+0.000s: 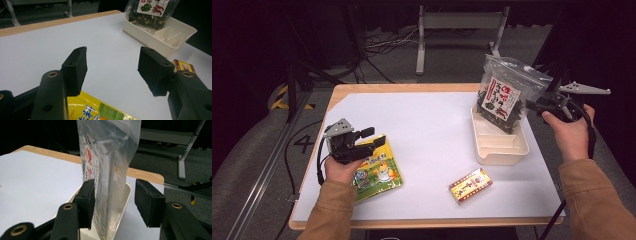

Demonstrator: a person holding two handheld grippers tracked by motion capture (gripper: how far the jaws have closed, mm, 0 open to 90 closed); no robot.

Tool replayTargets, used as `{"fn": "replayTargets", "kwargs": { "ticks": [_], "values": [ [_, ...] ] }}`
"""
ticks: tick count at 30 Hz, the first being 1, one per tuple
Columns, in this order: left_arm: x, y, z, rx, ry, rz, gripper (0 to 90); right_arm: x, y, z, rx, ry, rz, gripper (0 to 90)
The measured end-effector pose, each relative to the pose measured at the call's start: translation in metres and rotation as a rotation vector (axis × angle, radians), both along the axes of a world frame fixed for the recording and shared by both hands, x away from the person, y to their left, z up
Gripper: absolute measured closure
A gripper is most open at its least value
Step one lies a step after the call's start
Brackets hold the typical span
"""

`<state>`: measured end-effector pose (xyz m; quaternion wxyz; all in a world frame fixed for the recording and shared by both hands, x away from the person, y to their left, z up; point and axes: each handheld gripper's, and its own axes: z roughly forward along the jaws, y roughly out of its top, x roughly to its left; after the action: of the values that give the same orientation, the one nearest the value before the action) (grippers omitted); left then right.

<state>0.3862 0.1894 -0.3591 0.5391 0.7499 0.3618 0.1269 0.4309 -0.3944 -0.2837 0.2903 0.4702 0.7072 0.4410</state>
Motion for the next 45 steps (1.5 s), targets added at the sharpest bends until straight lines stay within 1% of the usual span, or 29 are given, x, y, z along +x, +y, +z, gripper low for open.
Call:
{"fn": "replayTargets", "kwargs": {
  "ticks": [5,8,11,12,16,22,26,27,28,30,31,32,34,36,39,40,41,43,45],
  "values": [
    [-0.001,0.001,0.001,0.013,-0.007,0.006,39.0,-0.007,0.001,0.002,-0.009,-0.015,0.002,48.3],
    [-0.002,0.002,0.001,0.016,-0.007,0.012,38.5,-0.014,0.001,0.003,-0.026,-0.025,0.013,46.8],
    [-0.002,0.003,0.001,0.018,-0.004,0.016,38.1,-0.020,0.002,0.005,-0.042,-0.026,0.021,46.2],
    [-0.002,0.004,0.001,0.025,-0.010,0.017,38.0,-0.021,0.002,0.005,-0.040,-0.025,0.024,46.1],
    [-0.003,0.006,0.002,0.022,-0.008,0.022,37.3,-0.031,0.002,0.008,-0.051,-0.025,0.041,45.3],
    [-0.004,0.008,0.002,0.036,-0.002,0.026,36.4,-0.044,0.009,0.011,-0.043,-0.028,0.094,44.5],
    [-0.004,0.009,0.003,0.055,-0.002,0.029,36.1,-0.049,0.016,0.011,-0.046,-0.027,0.136,44.1],
    [-0.004,0.009,0.003,0.055,-0.002,0.029,35.9,-0.049,0.016,0.011,-0.046,-0.027,0.136,44.1],
    [-0.004,0.010,0.003,0.065,0.001,0.029,35.9,-0.050,0.018,0.011,-0.047,-0.028,0.146,43.9],
    [-0.005,0.010,0.004,0.072,0.004,0.033,35.4,-0.054,0.025,0.010,-0.053,-0.031,0.181,43.6],
    [-0.004,0.011,0.004,0.077,-0.002,0.032,35.3,-0.055,0.028,0.010,-0.053,-0.030,0.193,43.5],
    [-0.005,0.011,0.004,0.073,0.002,0.034,35.3,-0.056,0.030,0.009,-0.051,-0.032,0.203,43.5],
    [-0.004,0.012,0.005,0.079,0.006,0.035,35.2,-0.058,0.034,0.007,-0.046,-0.032,0.221,43.5],
    [-0.003,0.014,0.005,0.076,0.008,0.037,35.0,-0.059,0.036,0.006,-0.046,-0.032,0.227,43.4],
    [-0.002,0.017,0.006,0.076,0.010,0.041,34.7,-0.062,0.044,0.001,-0.062,-0.028,0.259,43.2],
    [-0.002,0.017,0.006,0.069,0.015,0.044,34.6,-0.064,0.047,-0.001,-0.065,-0.027,0.271,43.0],
    [-0.001,0.018,0.006,0.069,0.018,0.048,34.6,-0.064,0.047,-0.001,-0.065,-0.027,0.271,43.0],
    [-0.001,0.020,0.006,0.069,0.017,0.050,34.5,-0.066,0.051,-0.004,-0.068,-0.024,0.293,42.7],
    [-0.001,0.022,0.006,0.067,0.025,0.054,34.4,-0.069,0.054,-0.008,-0.076,-0.020,0.311,42.3]
  ]
}}
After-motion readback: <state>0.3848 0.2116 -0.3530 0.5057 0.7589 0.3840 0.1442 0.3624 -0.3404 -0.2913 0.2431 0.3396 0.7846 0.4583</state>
